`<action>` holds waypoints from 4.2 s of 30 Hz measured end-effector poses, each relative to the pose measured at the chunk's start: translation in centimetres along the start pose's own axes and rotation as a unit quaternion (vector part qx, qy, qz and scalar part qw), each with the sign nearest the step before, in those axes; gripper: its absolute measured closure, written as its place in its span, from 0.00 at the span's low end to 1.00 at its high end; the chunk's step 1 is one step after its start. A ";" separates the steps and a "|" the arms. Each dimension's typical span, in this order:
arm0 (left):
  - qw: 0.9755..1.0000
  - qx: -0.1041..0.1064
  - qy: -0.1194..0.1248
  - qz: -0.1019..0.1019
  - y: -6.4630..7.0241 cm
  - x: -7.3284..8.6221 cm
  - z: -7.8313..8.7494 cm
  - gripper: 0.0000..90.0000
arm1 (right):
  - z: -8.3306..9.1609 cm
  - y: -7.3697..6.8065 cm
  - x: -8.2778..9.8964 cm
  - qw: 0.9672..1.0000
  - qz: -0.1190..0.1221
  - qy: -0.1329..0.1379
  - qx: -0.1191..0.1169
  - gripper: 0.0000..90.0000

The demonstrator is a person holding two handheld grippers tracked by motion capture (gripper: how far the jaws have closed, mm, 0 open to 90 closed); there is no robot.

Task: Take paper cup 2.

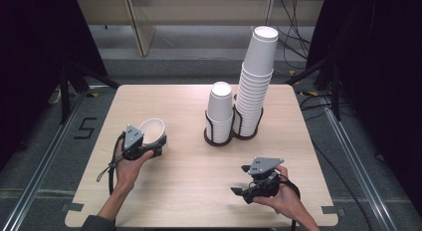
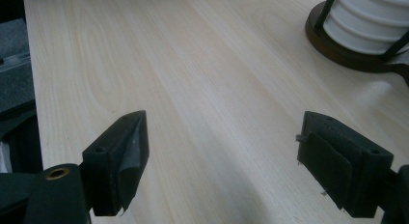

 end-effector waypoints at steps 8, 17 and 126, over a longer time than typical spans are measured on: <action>0.999 -0.036 -0.010 -0.002 -2.5 0.0 -4.0 0.17 | -0.2 -0.1 0.4 1.000 0.000 -0.009 -0.002 0.22; 0.998 -0.056 -0.004 0.010 -3.9 0.0 -7.0 0.17 | -0.2 -0.1 0.7 1.000 -0.007 -0.014 -0.004 0.21; 0.993 0.089 -0.069 0.027 9.1 4.1 10.8 0.16 | 7.8 15.0 -19.5 0.949 -0.082 0.210 0.222 0.17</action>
Point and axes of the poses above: each handheld gripper's, and its own axes: z roughly backward along the jaws, x roughly out of its underside, y roughly to its right, the point moved 3 cm from there along -z, roughly forward along the jaws, and after that the axes turned 12 degrees about y, right-handed, at the moved point
